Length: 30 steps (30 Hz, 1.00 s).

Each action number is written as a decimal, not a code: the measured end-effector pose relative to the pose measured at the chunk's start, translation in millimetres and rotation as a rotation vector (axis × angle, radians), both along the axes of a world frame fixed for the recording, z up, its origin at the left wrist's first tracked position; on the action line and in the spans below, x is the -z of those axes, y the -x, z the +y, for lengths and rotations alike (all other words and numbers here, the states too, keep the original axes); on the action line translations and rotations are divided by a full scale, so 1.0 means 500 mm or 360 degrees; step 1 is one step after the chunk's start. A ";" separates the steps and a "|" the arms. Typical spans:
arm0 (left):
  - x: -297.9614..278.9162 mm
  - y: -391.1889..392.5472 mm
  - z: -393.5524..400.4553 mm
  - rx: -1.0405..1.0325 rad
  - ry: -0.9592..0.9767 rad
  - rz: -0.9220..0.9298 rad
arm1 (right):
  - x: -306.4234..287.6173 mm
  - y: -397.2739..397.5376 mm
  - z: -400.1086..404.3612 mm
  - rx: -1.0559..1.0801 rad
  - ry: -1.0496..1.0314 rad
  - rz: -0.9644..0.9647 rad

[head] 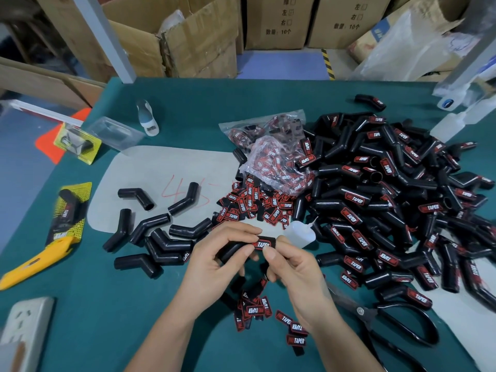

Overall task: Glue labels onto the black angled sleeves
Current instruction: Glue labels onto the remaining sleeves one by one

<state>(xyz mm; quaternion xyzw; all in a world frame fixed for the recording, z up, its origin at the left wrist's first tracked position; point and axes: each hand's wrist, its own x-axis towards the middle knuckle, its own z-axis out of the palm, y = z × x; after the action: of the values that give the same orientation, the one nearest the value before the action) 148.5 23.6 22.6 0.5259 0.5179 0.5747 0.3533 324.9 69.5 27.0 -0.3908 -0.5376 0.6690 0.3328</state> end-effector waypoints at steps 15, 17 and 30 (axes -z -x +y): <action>0.008 -0.007 -0.003 -0.0019 -0.0104 0.0017 | 0.004 0.002 -0.005 -0.0062 -0.0162 -0.0005; 0.010 -0.008 -0.005 0.0041 -0.0138 -0.0006 | 0.002 0.003 -0.005 -0.0056 -0.0169 0.0041; 0.006 0.015 0.000 0.0183 -0.0206 0.0049 | -0.023 -0.033 -0.013 0.0725 -0.1347 0.0120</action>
<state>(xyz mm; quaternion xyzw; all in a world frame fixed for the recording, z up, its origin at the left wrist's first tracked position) 140.8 23.7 19.5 0.5853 0.4539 0.5777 0.3431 341.4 63.1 38.6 -0.3043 -0.6508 0.3154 0.6200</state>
